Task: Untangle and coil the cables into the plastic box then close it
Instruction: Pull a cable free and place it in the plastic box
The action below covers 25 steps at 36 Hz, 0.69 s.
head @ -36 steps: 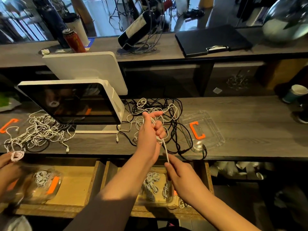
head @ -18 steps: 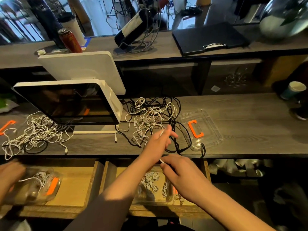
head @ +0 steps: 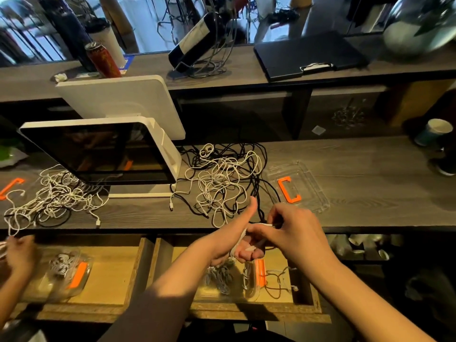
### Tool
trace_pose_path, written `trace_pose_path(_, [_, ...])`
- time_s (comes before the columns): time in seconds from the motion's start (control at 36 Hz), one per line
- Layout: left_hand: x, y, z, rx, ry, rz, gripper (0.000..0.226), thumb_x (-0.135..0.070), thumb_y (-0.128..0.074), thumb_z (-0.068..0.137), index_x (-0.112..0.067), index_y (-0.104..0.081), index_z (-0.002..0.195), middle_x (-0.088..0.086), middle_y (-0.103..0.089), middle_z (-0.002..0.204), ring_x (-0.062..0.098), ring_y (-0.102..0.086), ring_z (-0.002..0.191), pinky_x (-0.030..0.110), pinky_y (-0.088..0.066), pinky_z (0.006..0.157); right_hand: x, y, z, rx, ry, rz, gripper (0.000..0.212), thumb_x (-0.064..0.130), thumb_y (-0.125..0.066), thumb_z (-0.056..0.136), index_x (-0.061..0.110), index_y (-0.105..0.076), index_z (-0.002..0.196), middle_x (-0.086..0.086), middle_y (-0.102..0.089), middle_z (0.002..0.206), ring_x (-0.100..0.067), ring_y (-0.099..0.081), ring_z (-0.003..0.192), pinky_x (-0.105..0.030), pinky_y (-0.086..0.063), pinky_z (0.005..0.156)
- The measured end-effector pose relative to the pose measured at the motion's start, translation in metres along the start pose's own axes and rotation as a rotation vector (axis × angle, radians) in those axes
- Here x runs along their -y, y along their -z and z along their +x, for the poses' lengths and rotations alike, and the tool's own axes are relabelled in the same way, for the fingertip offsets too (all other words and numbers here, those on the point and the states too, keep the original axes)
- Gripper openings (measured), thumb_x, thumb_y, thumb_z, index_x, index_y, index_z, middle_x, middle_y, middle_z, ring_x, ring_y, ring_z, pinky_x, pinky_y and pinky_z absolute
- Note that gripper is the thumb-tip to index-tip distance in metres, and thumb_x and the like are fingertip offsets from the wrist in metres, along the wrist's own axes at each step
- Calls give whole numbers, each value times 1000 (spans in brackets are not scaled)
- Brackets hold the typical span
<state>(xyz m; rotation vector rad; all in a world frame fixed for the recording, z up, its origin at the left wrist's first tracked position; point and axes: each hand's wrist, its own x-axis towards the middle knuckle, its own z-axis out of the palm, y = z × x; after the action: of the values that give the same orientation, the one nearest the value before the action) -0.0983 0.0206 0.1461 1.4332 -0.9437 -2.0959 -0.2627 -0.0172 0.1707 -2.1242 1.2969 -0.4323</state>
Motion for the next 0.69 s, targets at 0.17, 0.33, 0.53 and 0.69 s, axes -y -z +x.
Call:
trace_pose_path(0.17, [-1,-3,-4,82,-83,380,40,-56,-51,98,-20,-64,85,-2,-59,67,9,-42,54,28,-41,67,-18,11,10,182,43,193,16,36,-75,81,24,-65,79,6,-65,76,-9,-60,72,-29,-50,66])
trace_pose_path(0.33, [-3,-9,-4,-16,-56,321,40,-39,-35,108,-6,-56,118,-1,-69,70,6,-50,49,21,-36,56,-32,16,10,229,23,252,2,27,-71,89,25,-70,90,7,-68,87,-4,-63,81,-26,-53,75])
trace_pose_path(0.53, [-4,-6,-2,-186,-164,87,41,-43,-35,106,-16,-53,130,12,-72,84,12,-64,58,21,-43,54,-40,10,8,161,-65,301,11,30,-63,94,23,-68,88,-2,-67,78,-16,-63,72,-31,-53,67])
trace_pose_path(0.69, [-2,-10,3,-253,-221,-101,44,-44,-41,102,-15,-66,125,14,-72,94,17,-68,76,26,-58,69,-37,-2,5,125,-87,370,19,32,-58,97,25,-67,82,-3,-68,76,-20,-65,72,-42,-55,70])
